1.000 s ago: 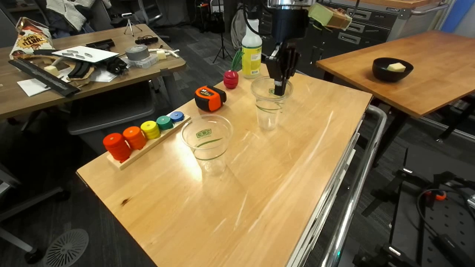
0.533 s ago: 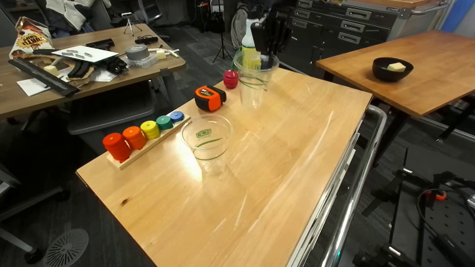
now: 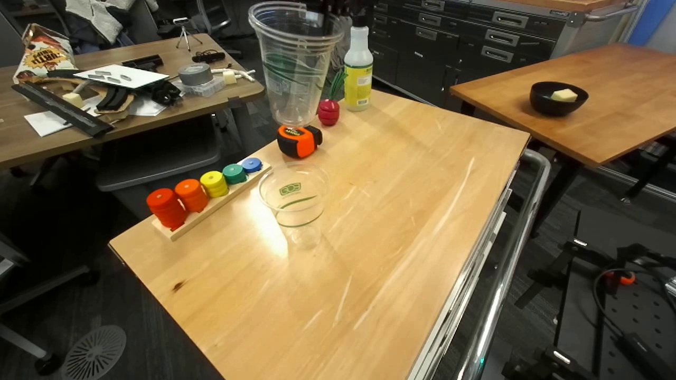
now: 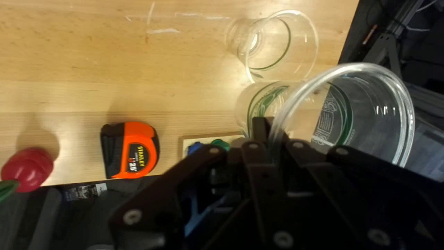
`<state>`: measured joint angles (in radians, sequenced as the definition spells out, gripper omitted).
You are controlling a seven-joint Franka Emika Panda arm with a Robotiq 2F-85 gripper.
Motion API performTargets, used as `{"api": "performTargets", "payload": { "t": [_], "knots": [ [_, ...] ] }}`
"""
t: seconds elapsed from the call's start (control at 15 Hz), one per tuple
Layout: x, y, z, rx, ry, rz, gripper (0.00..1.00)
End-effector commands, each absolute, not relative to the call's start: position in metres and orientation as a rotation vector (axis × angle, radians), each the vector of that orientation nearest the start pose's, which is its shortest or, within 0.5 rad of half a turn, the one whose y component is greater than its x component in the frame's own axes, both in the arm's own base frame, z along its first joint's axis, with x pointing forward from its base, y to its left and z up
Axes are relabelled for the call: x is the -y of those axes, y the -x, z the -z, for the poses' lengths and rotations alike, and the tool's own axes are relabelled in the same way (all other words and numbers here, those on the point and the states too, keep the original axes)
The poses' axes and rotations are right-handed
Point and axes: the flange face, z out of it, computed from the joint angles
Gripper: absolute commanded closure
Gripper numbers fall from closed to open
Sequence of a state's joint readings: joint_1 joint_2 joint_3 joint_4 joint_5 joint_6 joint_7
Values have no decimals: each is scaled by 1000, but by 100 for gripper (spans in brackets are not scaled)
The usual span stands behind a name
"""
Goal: Stack up the cups
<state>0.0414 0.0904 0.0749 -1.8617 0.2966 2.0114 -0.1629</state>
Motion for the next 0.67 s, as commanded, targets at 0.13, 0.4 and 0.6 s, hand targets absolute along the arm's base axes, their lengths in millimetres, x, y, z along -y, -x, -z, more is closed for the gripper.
{"api": "performTargets", "payload": {
  "t": [0.13,0.4,0.6],
  "knots": [
    [-128,-581,-474,415,2852,19,99],
    [-131,-585,-453,496,2881,-2,99],
    [-128,-590,-433,521,2849,-47,99]
  ]
}}
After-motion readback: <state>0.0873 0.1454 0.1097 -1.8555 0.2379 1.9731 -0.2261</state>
